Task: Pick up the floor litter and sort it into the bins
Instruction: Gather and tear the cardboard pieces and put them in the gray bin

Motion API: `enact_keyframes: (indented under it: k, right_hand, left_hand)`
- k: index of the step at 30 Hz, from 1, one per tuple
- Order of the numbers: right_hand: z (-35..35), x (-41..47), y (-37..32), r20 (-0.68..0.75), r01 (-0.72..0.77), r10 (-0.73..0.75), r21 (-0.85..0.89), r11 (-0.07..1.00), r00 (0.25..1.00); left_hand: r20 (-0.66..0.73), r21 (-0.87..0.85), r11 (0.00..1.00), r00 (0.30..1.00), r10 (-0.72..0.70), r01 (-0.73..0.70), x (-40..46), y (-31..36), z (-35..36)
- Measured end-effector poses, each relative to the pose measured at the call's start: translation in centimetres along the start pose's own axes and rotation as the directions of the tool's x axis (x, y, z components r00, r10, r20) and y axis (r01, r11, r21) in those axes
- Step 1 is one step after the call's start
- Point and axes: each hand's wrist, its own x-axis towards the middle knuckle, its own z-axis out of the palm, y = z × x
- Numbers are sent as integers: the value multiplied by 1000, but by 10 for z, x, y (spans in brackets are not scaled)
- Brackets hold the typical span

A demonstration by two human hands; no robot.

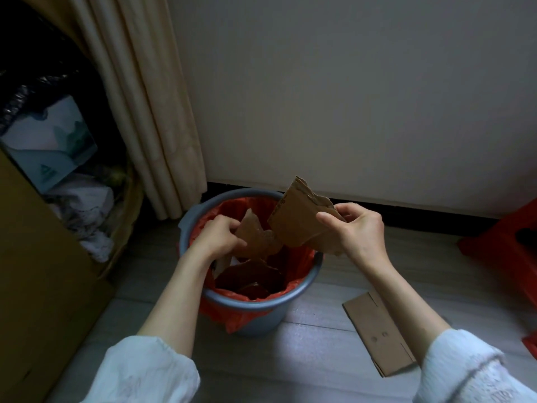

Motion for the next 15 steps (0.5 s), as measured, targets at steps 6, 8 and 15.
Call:
enact_keyframes:
  k: [6,8,15]
  right_hand:
    - [4,-1,-4,-16,22,-22,-9,1000,1000]
    - [5,-3,-4,-17,40,-41,-20,999,999]
    - [21,1,-17,149,402,-373,-327,855,916]
  left_hand:
    - [82,99,992,993,-88,80,-6,-11,7]
    - [87,82,992,991,-101,94,-5,-18,16]
    - [-547,-58,992,835,60,-110,-5,-11,-5]
